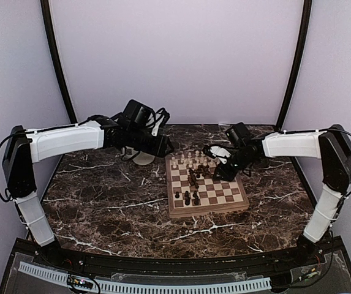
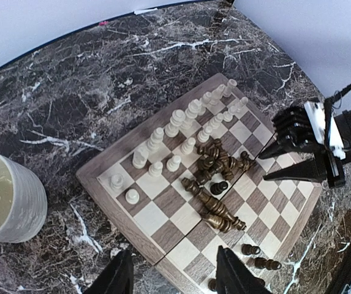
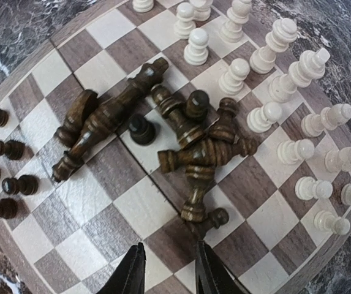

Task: Set up the chess pieces on the board
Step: Pick up the pawn from the chessboard.

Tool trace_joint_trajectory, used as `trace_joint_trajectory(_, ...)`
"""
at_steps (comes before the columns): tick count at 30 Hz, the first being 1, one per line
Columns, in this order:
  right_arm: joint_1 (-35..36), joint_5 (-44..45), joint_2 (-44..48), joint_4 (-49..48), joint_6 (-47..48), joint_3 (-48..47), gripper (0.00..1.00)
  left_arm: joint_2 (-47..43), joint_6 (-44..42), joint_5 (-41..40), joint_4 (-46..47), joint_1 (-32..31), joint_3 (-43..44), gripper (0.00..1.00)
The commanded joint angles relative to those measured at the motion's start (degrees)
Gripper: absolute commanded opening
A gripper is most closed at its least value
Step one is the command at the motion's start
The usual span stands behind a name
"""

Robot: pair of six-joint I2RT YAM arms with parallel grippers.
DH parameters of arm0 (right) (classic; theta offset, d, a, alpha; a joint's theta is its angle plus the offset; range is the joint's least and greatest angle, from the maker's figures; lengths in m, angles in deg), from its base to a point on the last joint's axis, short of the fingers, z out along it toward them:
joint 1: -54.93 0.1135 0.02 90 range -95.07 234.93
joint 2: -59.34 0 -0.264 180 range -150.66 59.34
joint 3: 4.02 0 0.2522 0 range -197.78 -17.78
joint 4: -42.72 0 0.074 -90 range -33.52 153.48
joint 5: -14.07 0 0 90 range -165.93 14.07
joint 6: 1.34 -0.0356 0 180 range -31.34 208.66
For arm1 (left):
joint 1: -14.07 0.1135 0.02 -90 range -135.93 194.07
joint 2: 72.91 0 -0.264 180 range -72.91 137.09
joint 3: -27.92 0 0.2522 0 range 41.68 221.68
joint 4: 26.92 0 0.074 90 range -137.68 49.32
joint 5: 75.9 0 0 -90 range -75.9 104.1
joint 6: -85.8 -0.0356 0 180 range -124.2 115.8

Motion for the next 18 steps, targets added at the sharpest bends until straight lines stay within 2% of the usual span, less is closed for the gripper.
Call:
trace_joint_trajectory(1, 0.1, 2.7, -3.6, 0.3, -3.2, -4.6, 0.30, -3.4, 1.6, 2.3, 5.3, 0.4, -2.9, 0.48)
trace_joint_trajectory(7, 0.1, 3.4, -7.1, 1.4, -4.8, -7.2, 0.29, -4.5, -0.2, 1.3, 4.6, 0.4, -2.9, 0.48)
trace_joint_trajectory(18, 0.1, 6.2, -7.3, 0.5, -5.6, -4.7, 0.29, -4.7, -0.7, 1.5, 4.4, 0.4, -2.9, 0.48)
